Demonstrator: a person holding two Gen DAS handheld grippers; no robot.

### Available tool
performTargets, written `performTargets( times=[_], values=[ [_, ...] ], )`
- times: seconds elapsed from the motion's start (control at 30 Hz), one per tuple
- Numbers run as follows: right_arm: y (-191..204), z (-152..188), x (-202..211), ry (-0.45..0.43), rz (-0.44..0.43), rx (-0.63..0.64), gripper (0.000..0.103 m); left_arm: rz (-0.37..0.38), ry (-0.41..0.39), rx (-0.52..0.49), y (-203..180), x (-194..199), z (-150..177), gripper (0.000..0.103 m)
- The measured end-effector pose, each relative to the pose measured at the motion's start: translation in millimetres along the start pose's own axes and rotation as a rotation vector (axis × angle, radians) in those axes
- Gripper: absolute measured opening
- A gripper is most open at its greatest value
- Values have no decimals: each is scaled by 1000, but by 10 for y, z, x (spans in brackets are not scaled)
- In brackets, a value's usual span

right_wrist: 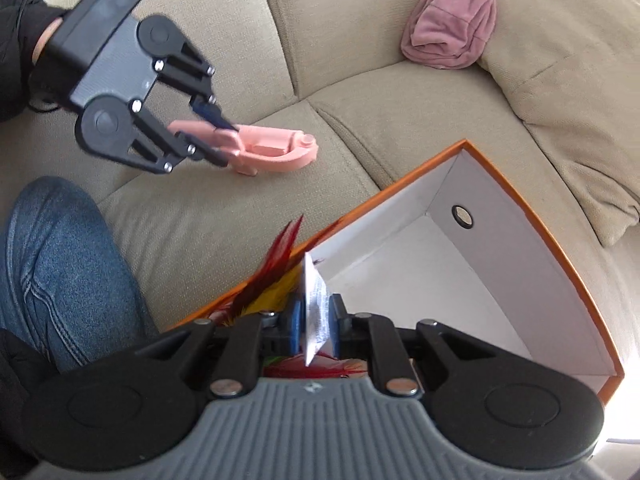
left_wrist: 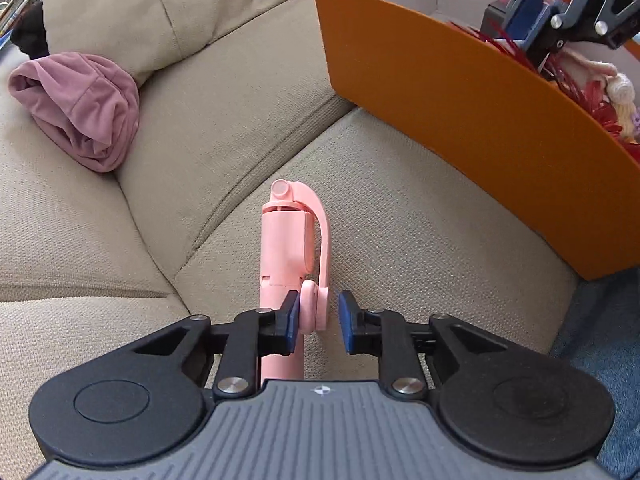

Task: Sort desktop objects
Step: 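Release the white tube in the box with the right gripper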

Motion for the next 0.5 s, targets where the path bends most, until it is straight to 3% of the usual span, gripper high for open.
performTargets(
  times=[0.07, 0.17, 0.3, 0.5],
  values=[
    [-20, 8, 43, -16, 4, -12, 17, -16, 4, 38, 17, 29, -16, 16],
    [-47, 30, 118, -47, 4, -34, 32, -22, 18, 105, 50, 77, -7, 14],
    [-43, 111, 267, -111, 15, -71, 43, -43, 23, 197, 74, 165, 40, 14],
    [0, 253, 535, -236, 36, -143, 44, -85, -30, 242, 128, 572, -42, 13]
  ],
)
Point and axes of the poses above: each gripper's, at about its wrist camera, not at the fingertips, and x roughly against the way its jaws point, y to its left, z to its underside, the point moved 2 cm from there along -x, roughly the way its jaws point, and after that the axes turned 14 degrees about -z, right-handed, at the moved point
